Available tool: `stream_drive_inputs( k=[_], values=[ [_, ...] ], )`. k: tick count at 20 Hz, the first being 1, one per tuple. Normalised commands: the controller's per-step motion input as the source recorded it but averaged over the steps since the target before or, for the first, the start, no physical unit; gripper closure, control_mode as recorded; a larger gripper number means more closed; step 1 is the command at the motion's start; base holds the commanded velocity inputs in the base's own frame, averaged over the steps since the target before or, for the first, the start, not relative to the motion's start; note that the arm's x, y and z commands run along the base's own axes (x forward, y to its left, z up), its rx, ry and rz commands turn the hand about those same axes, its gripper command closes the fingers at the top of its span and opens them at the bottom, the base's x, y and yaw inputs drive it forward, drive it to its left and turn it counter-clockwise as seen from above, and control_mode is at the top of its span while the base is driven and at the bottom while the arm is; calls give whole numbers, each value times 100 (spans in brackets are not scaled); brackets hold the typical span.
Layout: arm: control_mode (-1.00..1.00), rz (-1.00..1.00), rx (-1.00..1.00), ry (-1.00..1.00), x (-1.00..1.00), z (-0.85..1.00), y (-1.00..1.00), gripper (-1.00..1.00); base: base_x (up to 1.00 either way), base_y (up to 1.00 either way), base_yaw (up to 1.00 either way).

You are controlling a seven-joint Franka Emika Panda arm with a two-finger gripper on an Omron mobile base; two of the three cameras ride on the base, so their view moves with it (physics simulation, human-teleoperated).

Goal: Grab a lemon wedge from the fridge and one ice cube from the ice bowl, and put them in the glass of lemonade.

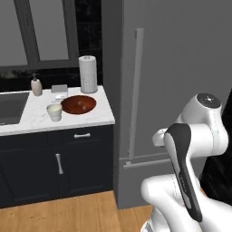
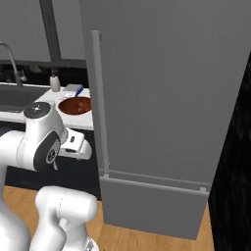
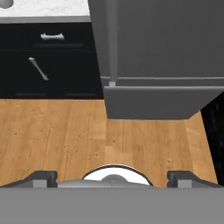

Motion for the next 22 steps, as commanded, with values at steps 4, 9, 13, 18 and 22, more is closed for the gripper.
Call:
stream_drive_inputs(
  k=[4,9,13,18,22],
  values=[
    [100,0,0,0,0,0,0,-100,-40,22,0],
    [100,0,0,0,0,0,0,-100,-14,12,0],
    [-100,1,0,0,6,0,0,-100,0,0,0],
    [-100,1,0,-6,53,1,-1,-100,0,0,0],
    [-100,0,0,-19,54,18,0,-100,0,0,0]
  ],
)
